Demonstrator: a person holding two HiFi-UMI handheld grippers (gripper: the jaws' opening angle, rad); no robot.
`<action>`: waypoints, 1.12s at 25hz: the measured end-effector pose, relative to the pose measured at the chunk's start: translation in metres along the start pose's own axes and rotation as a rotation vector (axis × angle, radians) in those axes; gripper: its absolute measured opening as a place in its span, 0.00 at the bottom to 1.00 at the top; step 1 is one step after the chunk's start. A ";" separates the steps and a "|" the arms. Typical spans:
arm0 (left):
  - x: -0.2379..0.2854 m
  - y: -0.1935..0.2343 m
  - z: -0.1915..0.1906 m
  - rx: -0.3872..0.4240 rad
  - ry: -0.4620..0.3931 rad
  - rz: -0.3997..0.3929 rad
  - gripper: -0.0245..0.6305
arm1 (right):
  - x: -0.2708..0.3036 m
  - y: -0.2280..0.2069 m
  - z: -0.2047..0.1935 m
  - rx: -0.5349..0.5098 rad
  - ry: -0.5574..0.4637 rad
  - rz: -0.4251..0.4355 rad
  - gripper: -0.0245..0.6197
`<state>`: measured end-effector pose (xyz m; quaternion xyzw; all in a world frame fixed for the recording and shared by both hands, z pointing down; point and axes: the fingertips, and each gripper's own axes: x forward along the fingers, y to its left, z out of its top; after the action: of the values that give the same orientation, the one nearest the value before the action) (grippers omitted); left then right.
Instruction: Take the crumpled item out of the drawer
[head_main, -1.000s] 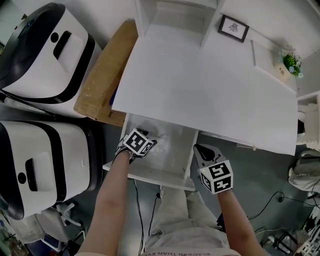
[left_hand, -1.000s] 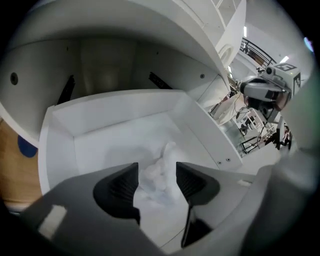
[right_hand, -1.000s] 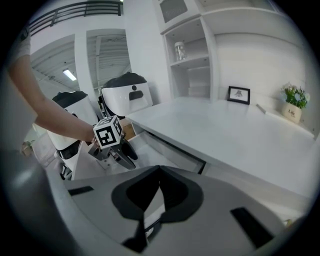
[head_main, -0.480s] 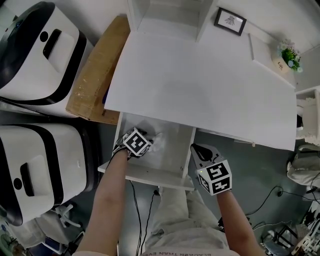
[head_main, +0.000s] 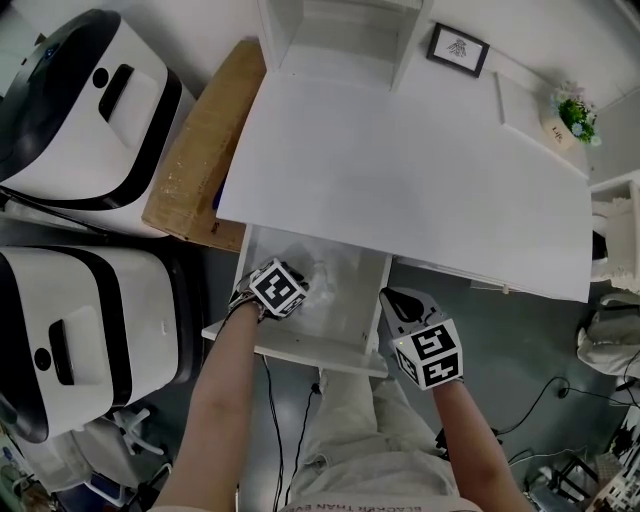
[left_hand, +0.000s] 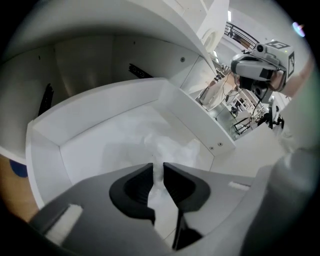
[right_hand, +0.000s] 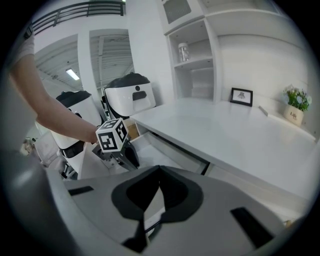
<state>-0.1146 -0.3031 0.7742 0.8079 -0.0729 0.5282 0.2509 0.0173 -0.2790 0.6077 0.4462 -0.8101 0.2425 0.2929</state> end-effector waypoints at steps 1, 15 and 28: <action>-0.004 -0.002 0.001 0.003 -0.001 0.002 0.15 | -0.001 0.001 0.002 -0.003 -0.004 0.002 0.05; -0.068 -0.029 0.023 -0.014 -0.095 0.056 0.15 | -0.034 0.011 0.036 -0.066 -0.076 0.031 0.05; -0.129 -0.062 0.048 -0.035 -0.212 0.146 0.15 | -0.078 0.011 0.080 -0.168 -0.167 0.044 0.05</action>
<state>-0.1073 -0.2917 0.6234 0.8472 -0.1669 0.4556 0.2165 0.0208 -0.2803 0.4956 0.4210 -0.8588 0.1422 0.2551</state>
